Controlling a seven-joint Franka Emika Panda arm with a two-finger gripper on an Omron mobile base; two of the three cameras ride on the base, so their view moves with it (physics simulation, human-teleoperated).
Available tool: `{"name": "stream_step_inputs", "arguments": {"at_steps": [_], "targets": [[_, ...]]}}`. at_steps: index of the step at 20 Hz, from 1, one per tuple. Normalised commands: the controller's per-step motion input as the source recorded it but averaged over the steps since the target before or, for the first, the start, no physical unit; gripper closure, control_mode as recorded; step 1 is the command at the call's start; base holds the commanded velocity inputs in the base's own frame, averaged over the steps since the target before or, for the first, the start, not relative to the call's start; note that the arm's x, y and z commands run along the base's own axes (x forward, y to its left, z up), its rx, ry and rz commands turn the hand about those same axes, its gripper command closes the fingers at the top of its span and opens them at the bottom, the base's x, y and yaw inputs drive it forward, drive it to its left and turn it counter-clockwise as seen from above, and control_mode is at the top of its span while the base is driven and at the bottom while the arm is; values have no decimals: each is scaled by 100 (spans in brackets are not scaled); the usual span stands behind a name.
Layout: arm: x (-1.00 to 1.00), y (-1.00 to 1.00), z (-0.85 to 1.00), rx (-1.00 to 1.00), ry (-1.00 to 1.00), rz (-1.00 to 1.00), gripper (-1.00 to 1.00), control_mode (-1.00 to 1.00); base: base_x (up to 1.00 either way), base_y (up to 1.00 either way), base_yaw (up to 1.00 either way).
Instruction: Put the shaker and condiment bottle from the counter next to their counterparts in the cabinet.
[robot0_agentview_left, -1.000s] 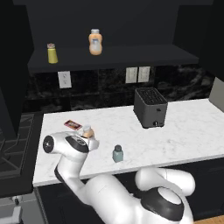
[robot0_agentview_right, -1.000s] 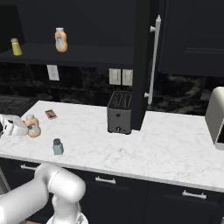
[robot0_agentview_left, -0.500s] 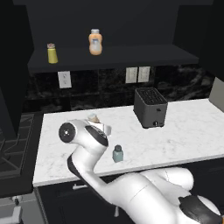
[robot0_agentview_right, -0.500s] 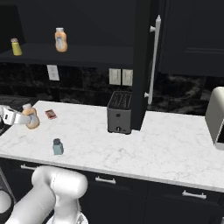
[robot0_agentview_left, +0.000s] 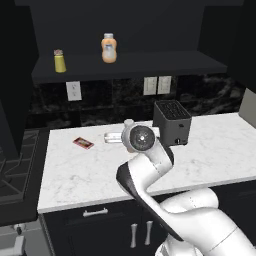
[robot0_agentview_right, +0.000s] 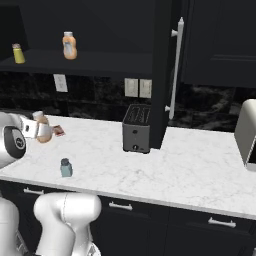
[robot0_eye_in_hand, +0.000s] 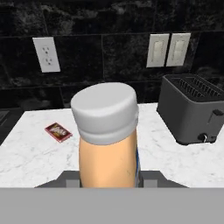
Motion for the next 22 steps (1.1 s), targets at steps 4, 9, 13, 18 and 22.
{"name": "stream_step_inputs", "arguments": {"at_steps": [4, 9, 13, 18, 22], "targets": [[-41, -73, 68, 14, -1, 16, 100, -100, 0, 0, 0], [-23, -65, 70, 9, -1, 13, 100, -100, 0, 0, 0], [-8, -52, 67, 2, 0, 10, 100, -100, 0, 0, 0], [-15, -8, 51, 0, 0, 12, 100, -100, 0, 0, 0], [-30, 0, 54, 0, 0, 16, 100, -100, 0, 0, 0]]}}
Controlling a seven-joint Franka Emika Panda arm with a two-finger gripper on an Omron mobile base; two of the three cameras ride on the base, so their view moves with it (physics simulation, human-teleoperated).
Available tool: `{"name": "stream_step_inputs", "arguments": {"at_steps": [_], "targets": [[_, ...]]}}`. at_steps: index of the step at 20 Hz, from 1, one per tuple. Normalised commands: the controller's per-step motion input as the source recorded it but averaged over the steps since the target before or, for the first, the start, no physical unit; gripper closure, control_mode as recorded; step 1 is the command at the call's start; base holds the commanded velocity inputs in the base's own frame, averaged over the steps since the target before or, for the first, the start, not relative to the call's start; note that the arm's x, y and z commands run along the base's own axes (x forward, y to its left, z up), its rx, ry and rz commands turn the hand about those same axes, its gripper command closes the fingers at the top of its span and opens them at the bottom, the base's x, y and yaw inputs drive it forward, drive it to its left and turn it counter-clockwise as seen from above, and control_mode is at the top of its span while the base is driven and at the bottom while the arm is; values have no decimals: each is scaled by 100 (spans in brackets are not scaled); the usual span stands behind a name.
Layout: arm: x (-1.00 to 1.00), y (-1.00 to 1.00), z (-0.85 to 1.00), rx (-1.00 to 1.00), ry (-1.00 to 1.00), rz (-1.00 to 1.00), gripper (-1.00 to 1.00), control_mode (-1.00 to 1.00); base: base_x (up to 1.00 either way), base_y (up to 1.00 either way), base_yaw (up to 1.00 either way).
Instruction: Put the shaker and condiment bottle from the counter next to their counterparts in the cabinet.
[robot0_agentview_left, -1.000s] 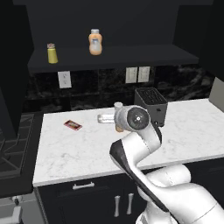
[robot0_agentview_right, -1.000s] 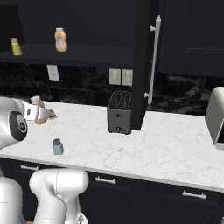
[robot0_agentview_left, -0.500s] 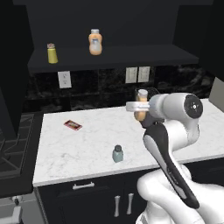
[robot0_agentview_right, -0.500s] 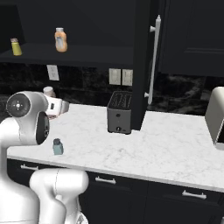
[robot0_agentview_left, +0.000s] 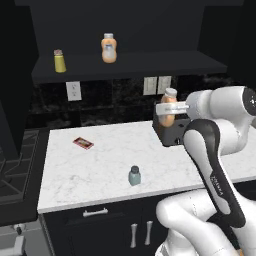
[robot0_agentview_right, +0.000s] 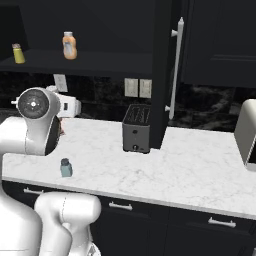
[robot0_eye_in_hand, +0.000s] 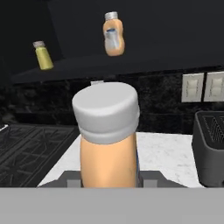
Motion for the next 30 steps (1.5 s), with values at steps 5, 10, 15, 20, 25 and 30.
{"name": "stream_step_inputs", "arguments": {"at_steps": [5, 10, 15, 20, 25, 30], "targets": [[-5, 0, 58, 0, 0, 15, 100, -100, 0, 0, 0], [-1, 0, 63, 0, 0, 15, 100, -100, 0, 0, 0], [29, -4, 33, 0, -1, 21, 100, -100, 0, 0, 0], [38, 0, 20, 0, -1, 21, 100, -100, 0, 0, 0], [49, 13, 3, 0, -3, 8, 100, -100, 0, 0, 0], [48, 26, 0, 0, 0, 0, 100, -100, 0, 0, 0]]}}
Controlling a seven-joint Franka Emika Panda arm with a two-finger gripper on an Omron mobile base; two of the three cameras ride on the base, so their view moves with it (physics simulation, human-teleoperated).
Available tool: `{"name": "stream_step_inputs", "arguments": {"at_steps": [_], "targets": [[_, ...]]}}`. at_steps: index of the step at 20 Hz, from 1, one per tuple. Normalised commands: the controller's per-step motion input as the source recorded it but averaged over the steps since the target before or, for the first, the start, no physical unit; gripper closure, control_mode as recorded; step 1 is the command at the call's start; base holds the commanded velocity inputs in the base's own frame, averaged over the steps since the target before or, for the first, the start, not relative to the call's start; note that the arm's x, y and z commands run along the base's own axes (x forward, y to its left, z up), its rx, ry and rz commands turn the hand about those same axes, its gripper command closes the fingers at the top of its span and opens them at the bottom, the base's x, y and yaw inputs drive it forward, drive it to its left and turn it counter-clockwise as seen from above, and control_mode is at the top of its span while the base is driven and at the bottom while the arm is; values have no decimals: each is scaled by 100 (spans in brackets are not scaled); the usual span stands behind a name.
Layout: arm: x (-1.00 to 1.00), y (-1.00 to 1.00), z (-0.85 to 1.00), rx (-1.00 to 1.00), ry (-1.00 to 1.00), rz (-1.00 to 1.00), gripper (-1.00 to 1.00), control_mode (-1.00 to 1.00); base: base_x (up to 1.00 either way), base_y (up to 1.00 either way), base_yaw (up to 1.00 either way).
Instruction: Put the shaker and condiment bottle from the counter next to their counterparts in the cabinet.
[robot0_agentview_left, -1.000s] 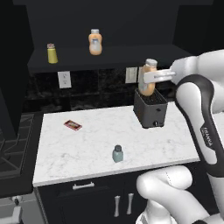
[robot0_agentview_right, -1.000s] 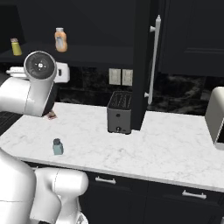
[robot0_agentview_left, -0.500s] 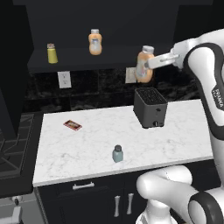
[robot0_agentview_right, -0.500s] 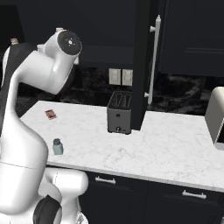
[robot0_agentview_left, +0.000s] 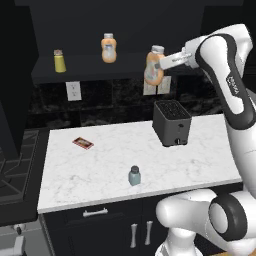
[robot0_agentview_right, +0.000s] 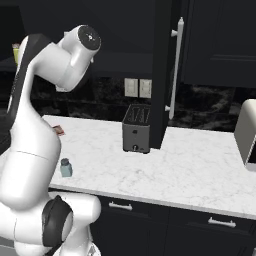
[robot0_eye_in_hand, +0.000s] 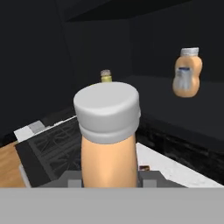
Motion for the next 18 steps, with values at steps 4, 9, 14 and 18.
{"name": "stream_step_inputs", "arguments": {"at_steps": [4, 9, 14, 18], "targets": [[42, 29, 0, 0, 0, 0, 100, -100, 0, 0, 0], [51, 35, 0, 0, 0, 0, 100, -100, 0, 0, 0], [62, 16, 0, 0, 0, 0, 100, -100, 0, 0, 0], [60, 0, 0, 0, 0, 0, 100, -100, 0, 0, 0]]}}
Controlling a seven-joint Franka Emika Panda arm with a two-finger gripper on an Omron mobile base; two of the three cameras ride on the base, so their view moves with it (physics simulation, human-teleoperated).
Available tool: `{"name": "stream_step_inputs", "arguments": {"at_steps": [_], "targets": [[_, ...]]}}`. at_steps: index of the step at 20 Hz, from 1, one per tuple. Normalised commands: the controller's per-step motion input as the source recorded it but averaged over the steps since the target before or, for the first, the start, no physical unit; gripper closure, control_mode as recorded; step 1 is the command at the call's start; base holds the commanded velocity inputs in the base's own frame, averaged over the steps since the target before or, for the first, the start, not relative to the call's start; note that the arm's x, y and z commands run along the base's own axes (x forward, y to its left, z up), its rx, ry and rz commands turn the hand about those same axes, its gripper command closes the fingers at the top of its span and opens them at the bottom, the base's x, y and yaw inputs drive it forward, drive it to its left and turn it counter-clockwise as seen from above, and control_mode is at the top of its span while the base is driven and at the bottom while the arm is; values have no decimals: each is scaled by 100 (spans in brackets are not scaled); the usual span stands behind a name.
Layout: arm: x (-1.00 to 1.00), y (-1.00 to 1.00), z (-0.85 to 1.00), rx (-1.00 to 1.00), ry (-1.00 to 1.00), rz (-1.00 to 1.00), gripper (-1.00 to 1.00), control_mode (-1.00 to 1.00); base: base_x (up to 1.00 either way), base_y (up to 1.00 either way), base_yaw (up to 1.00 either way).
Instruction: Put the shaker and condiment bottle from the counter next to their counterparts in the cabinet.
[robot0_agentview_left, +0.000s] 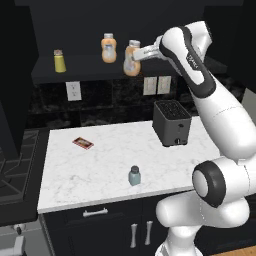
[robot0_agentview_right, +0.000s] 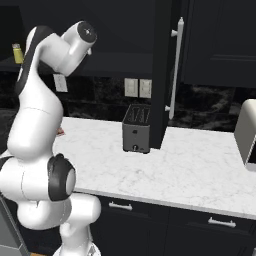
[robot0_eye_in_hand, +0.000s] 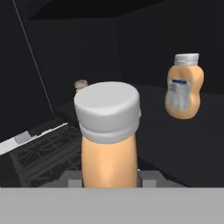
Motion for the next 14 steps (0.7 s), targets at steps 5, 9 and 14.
{"name": "stream_step_inputs", "arguments": {"at_steps": [5, 9, 14], "targets": [[43, 10, 0, 0, 0, 0, 100, -100, 0, 0, 0], [21, 18, -3, 0, 0, 0, 100, -100, 0, 0, 0], [33, 17, -12, 0, 0, 0, 100, -100, 0, 0, 0]]}}
